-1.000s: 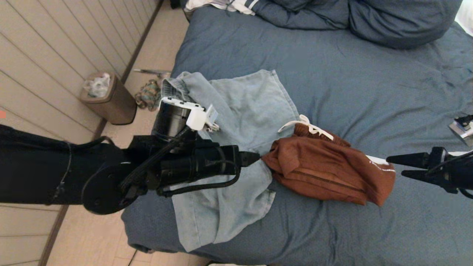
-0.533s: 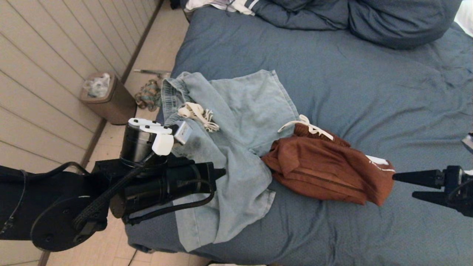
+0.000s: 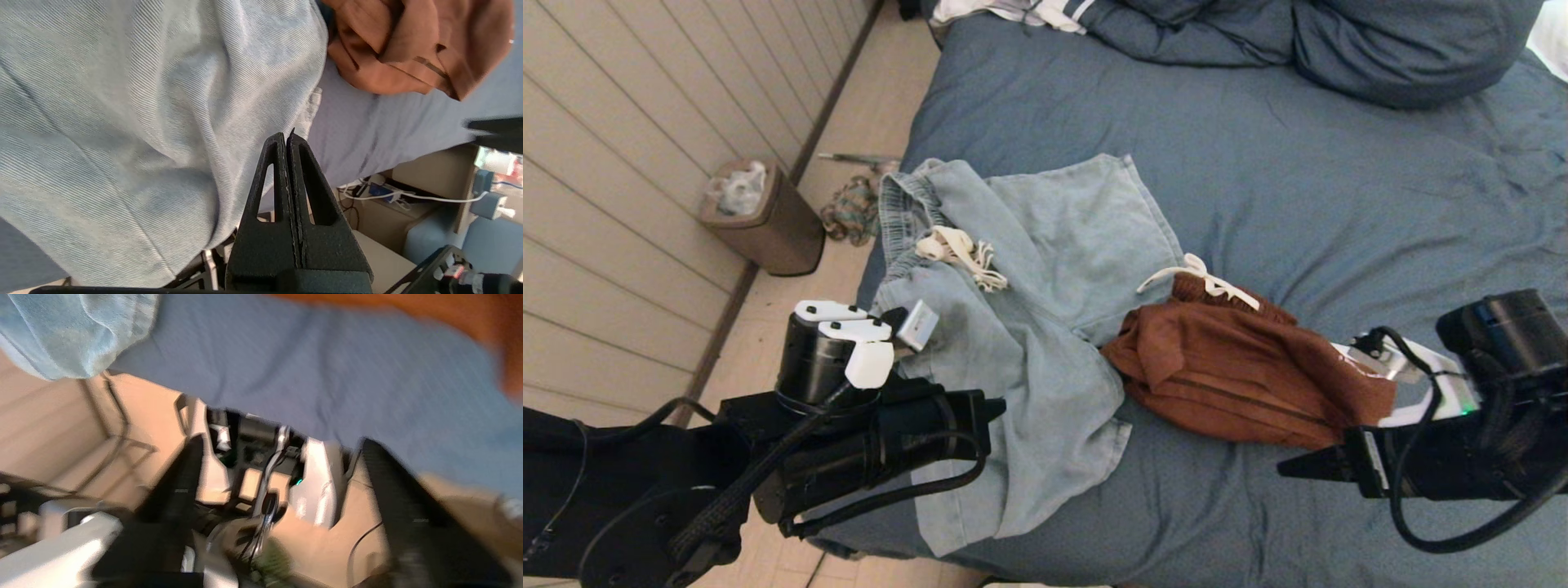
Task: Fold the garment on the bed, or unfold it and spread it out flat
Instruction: Fold the brown shorts
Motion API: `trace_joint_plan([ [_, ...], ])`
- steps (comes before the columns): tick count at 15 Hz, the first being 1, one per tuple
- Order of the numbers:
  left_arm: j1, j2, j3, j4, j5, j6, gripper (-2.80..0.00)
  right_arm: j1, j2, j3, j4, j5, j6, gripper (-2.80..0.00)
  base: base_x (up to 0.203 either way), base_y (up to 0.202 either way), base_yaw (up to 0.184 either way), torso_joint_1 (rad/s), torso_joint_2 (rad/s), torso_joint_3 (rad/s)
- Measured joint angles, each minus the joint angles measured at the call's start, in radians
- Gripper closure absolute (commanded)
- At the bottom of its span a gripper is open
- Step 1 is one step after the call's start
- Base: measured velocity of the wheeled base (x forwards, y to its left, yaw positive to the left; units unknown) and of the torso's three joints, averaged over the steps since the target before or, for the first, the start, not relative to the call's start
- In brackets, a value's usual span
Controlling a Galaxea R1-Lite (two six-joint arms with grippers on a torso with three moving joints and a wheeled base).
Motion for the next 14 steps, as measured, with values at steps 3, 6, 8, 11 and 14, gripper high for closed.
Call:
trace_joint_plan([
  [3, -0.001, -0.018, 0.011, -0.004, 0.001, -0.006, 0.00, 0.141, 0.091, -0.047, -0.081, -0.129, 0.020, 0.00, 0.000, 0.000, 0.000, 0.000, 0.00, 0.000],
  [6, -0.001, -0.037, 0.017, -0.006, 0.000, -0.008, 0.00, 0.247, 0.185, -0.161, -0.090, -0.261, 0.082, 0.00, 0.000, 0.000, 0.000, 0.000, 0.00, 0.000],
  [8, -0.001, -0.041, 0.022, -0.006, -0.001, -0.008, 0.00, 0.272, 0.223, -0.203, -0.091, -0.284, 0.111, 0.00, 0.000, 0.000, 0.000, 0.000, 0.00, 0.000],
  [11, -0.001, -0.040, 0.026, -0.006, -0.003, -0.018, 0.00, 0.278, 0.257, -0.210, -0.092, -0.324, 0.114, 0.00, 0.000, 0.000, 0.000, 0.000, 0.00, 0.000],
  [14, -0.001, -0.031, 0.027, -0.006, -0.034, -0.024, 0.00, 0.270, 0.279, -0.210, -0.093, -0.329, 0.109, 0.00, 0.000, 0.000, 0.000, 0.000, 0.00, 0.000],
])
